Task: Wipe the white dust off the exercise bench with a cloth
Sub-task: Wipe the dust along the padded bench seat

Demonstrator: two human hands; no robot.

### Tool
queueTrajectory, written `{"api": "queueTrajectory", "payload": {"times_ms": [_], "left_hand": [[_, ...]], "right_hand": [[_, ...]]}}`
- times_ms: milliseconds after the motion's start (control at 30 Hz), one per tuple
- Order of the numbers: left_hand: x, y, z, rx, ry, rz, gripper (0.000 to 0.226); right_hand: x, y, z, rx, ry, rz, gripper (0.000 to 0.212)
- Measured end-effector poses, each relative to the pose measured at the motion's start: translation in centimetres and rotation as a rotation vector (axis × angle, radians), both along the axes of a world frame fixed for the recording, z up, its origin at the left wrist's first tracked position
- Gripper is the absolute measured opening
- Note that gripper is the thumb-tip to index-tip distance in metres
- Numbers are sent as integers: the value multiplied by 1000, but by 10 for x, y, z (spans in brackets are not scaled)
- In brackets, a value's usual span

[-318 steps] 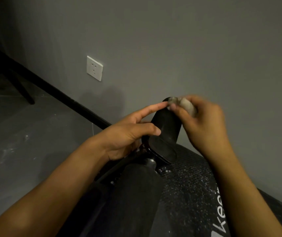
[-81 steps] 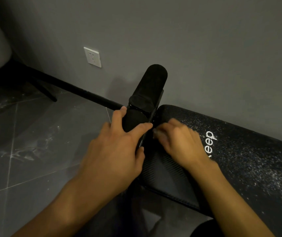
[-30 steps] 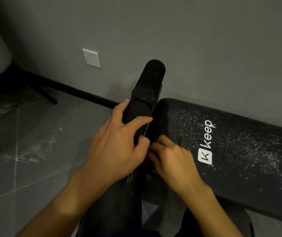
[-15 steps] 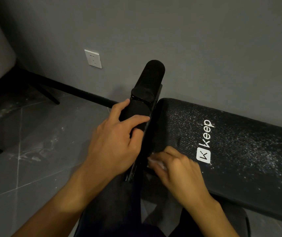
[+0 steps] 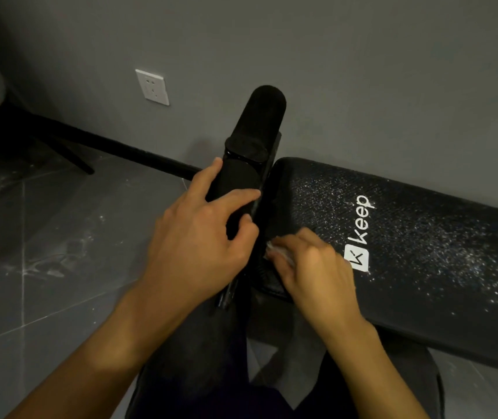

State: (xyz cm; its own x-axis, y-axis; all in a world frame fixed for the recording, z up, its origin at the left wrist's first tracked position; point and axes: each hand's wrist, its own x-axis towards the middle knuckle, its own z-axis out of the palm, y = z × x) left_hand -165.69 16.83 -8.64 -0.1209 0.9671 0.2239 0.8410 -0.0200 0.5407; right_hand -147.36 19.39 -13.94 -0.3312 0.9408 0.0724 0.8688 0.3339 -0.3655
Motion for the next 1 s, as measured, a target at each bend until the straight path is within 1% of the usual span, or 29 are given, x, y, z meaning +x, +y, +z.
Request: {"api": "queueTrajectory", "payload": {"times_ms": [133,300,433,567,667,867,1000], "left_hand": [[-3,1,-2,9,0,-20,45],[-5,2,-3,25,-8,-24,44],[-5,2,-4,42,-23,-33,44],[-6,2,-5,34,-33,-34,45],[-6,1,-5,38,-33,-38,46],[-6,0,-7,51,-6,-40,46],[-6,1,-6,42,-20,-36,45]], "right_hand": [[11,-11,0,-40,28,-11,21],[-5,11,1,12,-27,-9,21],[3,-8,0,-3,12,20,18],[8,-13,-3,-10,14,19,19],[0,0,-1,5,-35,27,20],[5,-17,0,-5,-37,37,18],[-1,-2,0,21,-51,18,21]]}}
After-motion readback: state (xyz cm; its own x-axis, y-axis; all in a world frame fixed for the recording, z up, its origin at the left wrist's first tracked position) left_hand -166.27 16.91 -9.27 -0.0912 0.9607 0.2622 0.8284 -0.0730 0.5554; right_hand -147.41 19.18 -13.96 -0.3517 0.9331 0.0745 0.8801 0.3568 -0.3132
